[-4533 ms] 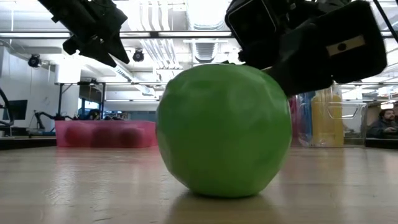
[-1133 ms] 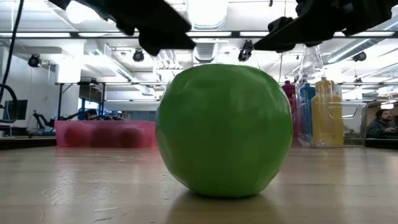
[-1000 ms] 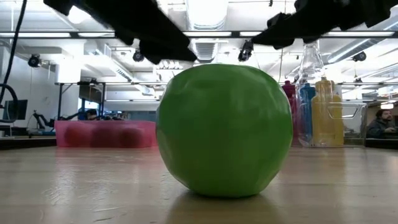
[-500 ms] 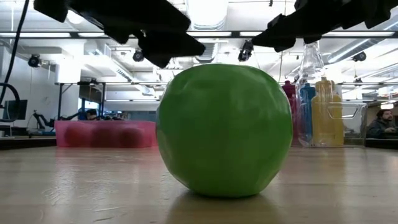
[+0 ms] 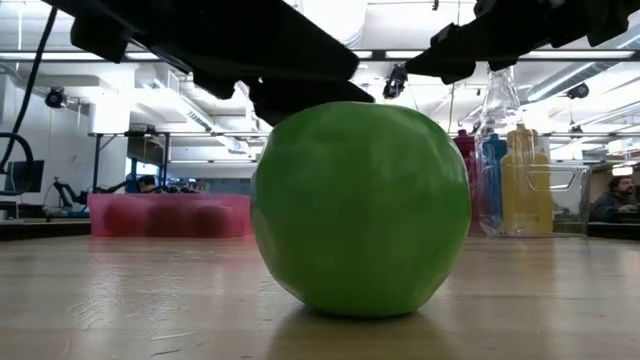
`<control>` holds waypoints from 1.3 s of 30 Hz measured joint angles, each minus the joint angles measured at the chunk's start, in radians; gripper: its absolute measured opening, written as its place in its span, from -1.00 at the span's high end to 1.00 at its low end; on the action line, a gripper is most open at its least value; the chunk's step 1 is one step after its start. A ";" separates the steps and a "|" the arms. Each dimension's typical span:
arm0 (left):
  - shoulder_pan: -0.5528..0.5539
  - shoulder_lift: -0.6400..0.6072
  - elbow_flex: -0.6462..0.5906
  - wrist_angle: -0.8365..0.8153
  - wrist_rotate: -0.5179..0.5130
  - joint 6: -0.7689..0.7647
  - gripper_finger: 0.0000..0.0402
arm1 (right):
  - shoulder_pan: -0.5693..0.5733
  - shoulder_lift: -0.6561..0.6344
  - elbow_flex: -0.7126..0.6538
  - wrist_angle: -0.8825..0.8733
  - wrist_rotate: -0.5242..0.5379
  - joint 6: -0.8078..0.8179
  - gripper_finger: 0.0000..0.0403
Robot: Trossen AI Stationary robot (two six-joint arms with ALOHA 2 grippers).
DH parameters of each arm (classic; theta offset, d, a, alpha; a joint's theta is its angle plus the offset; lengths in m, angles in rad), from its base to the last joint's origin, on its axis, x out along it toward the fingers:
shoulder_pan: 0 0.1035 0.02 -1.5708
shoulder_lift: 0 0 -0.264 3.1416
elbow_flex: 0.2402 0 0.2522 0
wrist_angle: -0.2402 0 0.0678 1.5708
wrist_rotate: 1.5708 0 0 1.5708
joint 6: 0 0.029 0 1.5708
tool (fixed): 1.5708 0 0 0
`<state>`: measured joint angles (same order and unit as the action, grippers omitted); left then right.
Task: Pick & Place Food Item
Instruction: Put the green apple into the pink bin
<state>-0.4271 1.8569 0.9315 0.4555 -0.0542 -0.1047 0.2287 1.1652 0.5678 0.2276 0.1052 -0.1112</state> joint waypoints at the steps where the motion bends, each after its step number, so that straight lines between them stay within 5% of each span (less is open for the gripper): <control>1: -0.001 0.010 0.008 0.000 0.010 0.000 -0.12 | 0.000 0.000 0.000 0.000 0.000 0.000 -0.13; 23: -0.027 0.068 0.043 -0.015 0.048 -0.039 -0.07 | 0.000 0.000 0.000 0.022 0.000 0.026 -0.13; 39: -0.030 0.071 0.044 -0.015 0.048 0.000 0.27 | 0.000 0.000 0.000 0.021 0.000 0.026 -0.13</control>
<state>-0.4576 1.9274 0.9756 0.4404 -0.0063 -0.1043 0.2286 1.1652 0.5678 0.2489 0.1055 -0.0853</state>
